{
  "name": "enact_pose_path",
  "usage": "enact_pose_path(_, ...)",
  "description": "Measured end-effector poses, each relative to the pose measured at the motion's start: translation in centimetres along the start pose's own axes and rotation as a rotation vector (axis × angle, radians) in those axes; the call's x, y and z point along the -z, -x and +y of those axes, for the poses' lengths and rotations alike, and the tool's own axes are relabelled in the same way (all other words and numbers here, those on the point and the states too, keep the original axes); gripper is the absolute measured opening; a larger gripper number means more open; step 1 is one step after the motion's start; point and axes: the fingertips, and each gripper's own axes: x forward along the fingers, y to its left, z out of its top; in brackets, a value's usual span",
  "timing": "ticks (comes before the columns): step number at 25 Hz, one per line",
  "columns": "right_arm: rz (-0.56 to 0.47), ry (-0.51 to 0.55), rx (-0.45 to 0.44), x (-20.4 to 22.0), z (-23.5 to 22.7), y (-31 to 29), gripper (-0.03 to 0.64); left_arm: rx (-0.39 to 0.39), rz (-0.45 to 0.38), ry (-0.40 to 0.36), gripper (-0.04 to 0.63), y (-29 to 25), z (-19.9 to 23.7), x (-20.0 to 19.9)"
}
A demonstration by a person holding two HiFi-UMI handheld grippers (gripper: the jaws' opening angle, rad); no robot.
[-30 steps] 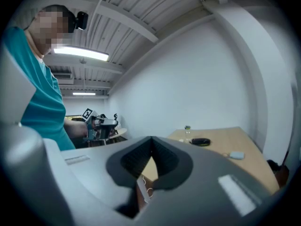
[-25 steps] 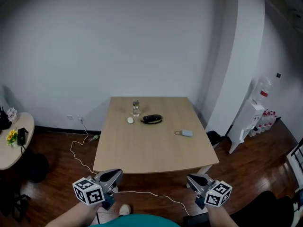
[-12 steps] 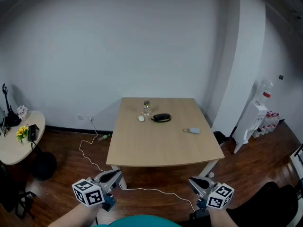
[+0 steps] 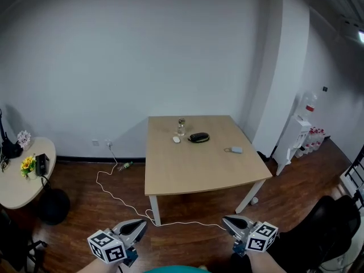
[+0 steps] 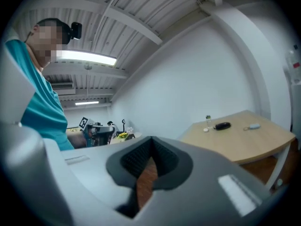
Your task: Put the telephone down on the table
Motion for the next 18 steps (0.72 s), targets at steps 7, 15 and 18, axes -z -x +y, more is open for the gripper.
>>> enact_pose_path(7, -0.012, -0.018, -0.068, 0.7, 3.4, 1.8, 0.002, 0.001, -0.006, 0.043, 0.006, 1.0, -4.1, 3.5)
enact_pose_path(15, 0.040, -0.036, -0.132, 3.0, 3.4, 7.0, 0.002, -0.005, 0.010, 0.088, 0.006, -3.1, -10.1, 8.3)
enact_pose_path(18, 0.049, -0.037, -0.135, 3.9, 3.2, 8.1, 0.001, -0.015, 0.001, 0.097, 0.006, -3.4, -10.7, 8.6)
